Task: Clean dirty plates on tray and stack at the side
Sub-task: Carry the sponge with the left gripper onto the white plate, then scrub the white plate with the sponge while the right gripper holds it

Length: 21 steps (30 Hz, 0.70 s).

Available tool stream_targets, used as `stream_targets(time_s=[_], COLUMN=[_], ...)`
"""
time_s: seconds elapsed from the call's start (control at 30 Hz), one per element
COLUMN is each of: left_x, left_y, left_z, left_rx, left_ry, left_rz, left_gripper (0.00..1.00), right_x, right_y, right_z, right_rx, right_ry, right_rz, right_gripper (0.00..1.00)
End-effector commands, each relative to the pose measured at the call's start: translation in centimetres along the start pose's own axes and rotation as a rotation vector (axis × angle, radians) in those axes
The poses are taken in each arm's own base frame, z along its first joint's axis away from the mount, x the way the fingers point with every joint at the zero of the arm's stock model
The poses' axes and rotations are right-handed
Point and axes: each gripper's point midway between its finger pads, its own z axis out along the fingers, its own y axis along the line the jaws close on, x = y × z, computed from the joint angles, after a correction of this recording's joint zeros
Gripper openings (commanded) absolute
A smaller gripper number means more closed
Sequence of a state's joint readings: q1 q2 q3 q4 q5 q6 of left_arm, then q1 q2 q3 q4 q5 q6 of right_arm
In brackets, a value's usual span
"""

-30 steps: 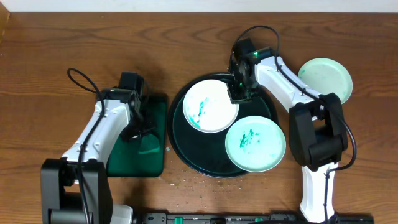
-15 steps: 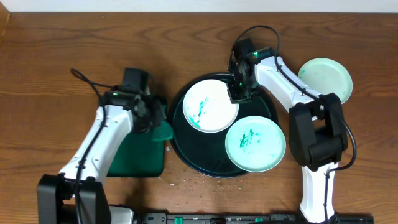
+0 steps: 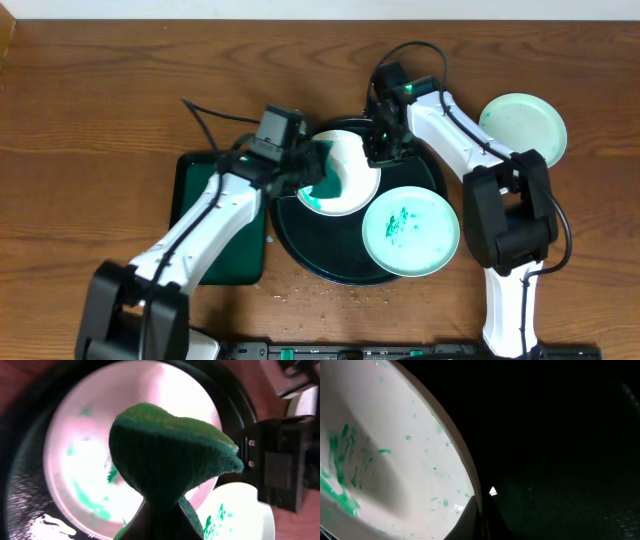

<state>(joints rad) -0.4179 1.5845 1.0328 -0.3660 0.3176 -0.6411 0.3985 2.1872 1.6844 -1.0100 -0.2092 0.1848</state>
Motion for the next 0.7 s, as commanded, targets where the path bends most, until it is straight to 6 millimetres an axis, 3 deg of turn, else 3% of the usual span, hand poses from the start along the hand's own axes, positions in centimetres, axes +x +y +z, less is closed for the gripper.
stream_targets(time_s=[0.0,0.2,0.37,0.5,0.67], left_x=[0.1,1.0,1.1,0.8,0.9], left_y=[-0.6,0.8,0.9,0.5,-1.6], left_z=[1.5,3.4,3.6,3.7,4.7], left_rx=[0.005,-0.037,-0.039,-0.024,0.025], left_ry=[0.028,0.077,0.079,0.065,0.042], left_rz=[-0.04,-0.056,-0.056,-0.048,-0.066], left_gripper=[0.07,0.07,0.07,0.07,0.07], right_x=[0.5,1.2,1.9,2.3,2.7], right_y=[0.6,1.4,1.2,1.2,1.4], right_z=[0.6,1.4,2.4,3.2,3.8], right_rx=[0.033,0.056,0.06,0.048,0.03], right_ry=[0.011,0.022,0.035,0.042,0.052], right_rz=[0.059,0.076,0.099,0.109,0.109], right_gripper=[0.01,0.02,0.01,0.01,0.01])
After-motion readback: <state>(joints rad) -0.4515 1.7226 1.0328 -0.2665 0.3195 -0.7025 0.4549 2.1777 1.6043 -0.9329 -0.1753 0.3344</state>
